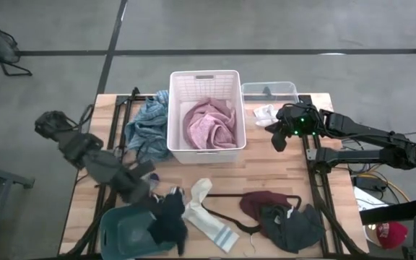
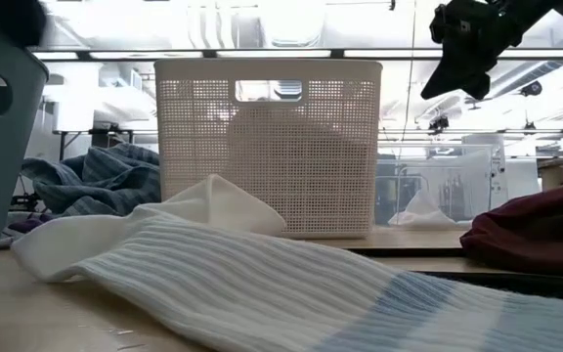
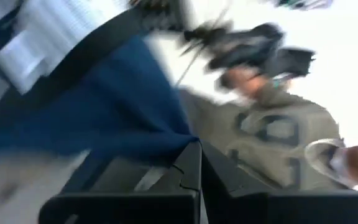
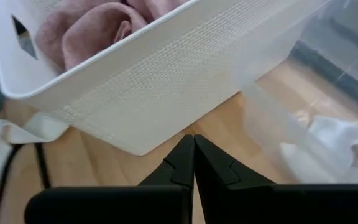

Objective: Pick & Place Cloths
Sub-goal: Put the blue boxer shorts into the green bin, then put the blue towel into the white laundry basket

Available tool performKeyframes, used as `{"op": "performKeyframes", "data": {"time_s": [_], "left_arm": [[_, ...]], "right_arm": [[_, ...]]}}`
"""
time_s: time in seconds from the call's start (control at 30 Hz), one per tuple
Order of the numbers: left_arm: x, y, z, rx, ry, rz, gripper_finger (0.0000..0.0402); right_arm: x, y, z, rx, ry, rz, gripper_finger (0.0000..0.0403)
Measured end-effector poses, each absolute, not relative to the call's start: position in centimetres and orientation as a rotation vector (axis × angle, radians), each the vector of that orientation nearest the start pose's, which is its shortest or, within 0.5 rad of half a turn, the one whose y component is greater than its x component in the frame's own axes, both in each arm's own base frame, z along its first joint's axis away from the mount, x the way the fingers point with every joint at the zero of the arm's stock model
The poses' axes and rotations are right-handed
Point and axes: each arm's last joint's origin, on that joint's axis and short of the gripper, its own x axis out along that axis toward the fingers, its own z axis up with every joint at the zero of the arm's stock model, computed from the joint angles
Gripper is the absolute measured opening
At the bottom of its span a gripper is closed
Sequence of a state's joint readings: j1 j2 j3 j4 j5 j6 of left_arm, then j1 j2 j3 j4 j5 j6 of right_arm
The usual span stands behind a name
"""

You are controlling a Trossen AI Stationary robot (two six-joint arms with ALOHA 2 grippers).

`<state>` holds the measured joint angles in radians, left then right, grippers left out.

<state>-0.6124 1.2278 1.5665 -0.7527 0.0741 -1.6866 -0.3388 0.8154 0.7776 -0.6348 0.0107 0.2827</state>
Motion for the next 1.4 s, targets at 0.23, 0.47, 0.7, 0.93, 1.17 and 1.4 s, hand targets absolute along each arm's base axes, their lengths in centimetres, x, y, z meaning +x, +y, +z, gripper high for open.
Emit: {"op": "performKeyframes", "data": {"time_s": [0.23, 0.47, 0.7, 0.93, 1.17, 1.4], "left_arm": [[17.3, -13.6, 40.5, -1.266, 1.232, 0.149, 0.0], [15.2, -13.3, 36.3, -1.103, 1.674, 0.337, 0.0], [16.3, -14.0, 32.2, -1.019, 1.643, 0.294, 0.0004], [17.2, -13.6, 28.8, -1.044, 1.453, 0.48, 0.0011], [18.6, -14.0, 29.0, -1.093, 1.197, 0.411, 0.0086], [18.9, -12.7, 32.7, -0.963, 0.72, 0.429, 0.0185]], "right_arm": [[15.3, -5.5, 28.7, 0.37, 0.602, -0.454, 0.0008], [15.5, -5.6, 28.8, 0.361, 0.588, -0.464, 0.0008], [15.6, -5.9, 28.6, 0.365, 0.582, -0.563, 0.0008], [16.2, -6.1, 28.3, 0.373, 0.598, -0.569, 0.0008], [16.4, -6.2, 28.1, 0.388, 0.604, -0.566, 0.0008], [16.0, -5.8, 29.1, 0.324, 0.547, -0.447, 0.0008]]}}
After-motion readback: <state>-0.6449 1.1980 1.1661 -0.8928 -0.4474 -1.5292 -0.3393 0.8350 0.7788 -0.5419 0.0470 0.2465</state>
